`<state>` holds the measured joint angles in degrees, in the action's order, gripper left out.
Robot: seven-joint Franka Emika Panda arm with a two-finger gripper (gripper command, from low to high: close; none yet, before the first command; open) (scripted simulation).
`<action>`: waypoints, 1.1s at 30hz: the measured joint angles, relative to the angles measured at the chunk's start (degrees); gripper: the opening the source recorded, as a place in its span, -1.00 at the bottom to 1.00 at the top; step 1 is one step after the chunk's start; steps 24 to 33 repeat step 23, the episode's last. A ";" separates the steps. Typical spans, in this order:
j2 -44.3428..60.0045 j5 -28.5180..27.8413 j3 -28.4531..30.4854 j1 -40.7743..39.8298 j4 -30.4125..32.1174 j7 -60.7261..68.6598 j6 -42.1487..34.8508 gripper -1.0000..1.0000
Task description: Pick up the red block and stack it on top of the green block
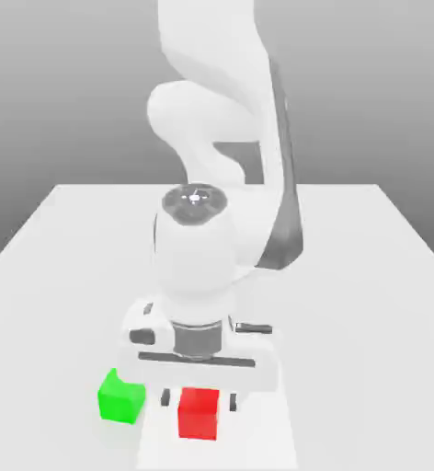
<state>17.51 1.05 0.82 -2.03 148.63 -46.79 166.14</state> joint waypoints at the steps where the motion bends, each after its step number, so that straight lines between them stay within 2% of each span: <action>1: 0.00 -0.03 -0.01 -0.01 0.00 -0.03 0.00 -1.00; 5: 0.22 -0.12 -0.07 -0.08 -0.02 -0.12 0.20 -1.00; 11: -10.78 -0.76 0.87 -0.51 1.80 -0.50 -8.97 -1.00; 14: -17.10 -1.40 4.88 -9.28 4.07 -0.32 -13.01 -1.00; 15: -17.77 -1.30 5.79 -12.79 4.57 -0.10 -13.19 -1.00; 16: -17.08 -0.99 4.89 -17.87 4.77 0.20 -12.30 -1.00; 17: -15.70 -0.79 3.15 -19.70 4.83 0.38 -10.87 -1.00; 18: -13.98 -0.79 1.39 -16.61 4.81 0.40 -9.16 -1.00; 20: -10.10 -0.55 0.53 -15.85 4.69 0.58 -5.41 -1.00; 21: -8.63 -0.48 0.37 -15.81 4.64 0.63 -3.99 1.00; 33: -8.63 -0.48 0.37 -15.81 4.64 0.63 -3.99 1.00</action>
